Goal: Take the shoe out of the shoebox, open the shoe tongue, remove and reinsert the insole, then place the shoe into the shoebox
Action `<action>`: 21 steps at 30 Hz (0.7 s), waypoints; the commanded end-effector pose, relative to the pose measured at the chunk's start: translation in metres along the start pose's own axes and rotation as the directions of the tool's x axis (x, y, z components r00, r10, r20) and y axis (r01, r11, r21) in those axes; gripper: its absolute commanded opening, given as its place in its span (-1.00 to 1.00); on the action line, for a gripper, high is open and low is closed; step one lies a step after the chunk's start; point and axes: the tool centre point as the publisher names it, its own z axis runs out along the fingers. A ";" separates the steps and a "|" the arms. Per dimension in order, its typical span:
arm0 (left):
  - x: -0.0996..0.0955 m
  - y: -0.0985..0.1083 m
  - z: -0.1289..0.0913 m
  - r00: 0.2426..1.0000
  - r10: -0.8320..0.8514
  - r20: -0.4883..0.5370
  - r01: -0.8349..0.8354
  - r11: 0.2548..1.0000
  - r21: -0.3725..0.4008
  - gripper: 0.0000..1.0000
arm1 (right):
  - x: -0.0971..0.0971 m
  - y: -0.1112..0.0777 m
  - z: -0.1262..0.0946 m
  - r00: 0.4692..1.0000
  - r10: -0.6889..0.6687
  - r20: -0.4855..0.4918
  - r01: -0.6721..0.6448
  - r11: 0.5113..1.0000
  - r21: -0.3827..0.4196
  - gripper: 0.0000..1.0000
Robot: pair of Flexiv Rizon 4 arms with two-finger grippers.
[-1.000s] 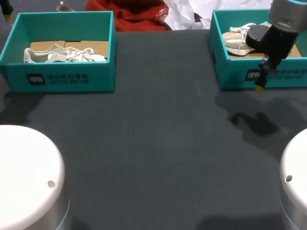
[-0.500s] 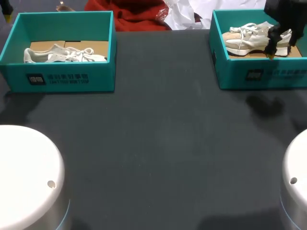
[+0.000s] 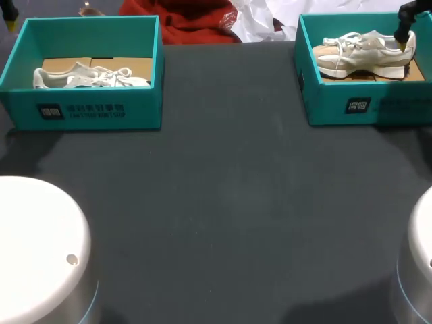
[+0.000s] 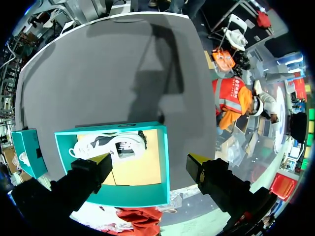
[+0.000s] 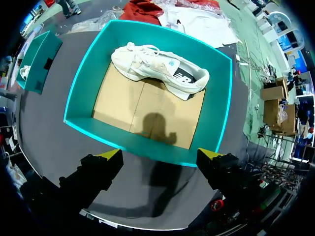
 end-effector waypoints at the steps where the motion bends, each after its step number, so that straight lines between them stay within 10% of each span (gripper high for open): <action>1: 0.000 -0.001 0.000 1.000 0.001 -0.002 -0.001 1.000 -0.001 1.00 | -0.010 0.012 0.000 0.999 0.001 -0.032 0.002 0.996 0.090 1.00; 21: 0.000 -0.001 0.000 1.000 0.001 -0.002 -0.001 1.000 -0.001 1.00 | -0.025 0.042 0.027 0.976 0.219 -0.014 -0.216 0.969 0.115 1.00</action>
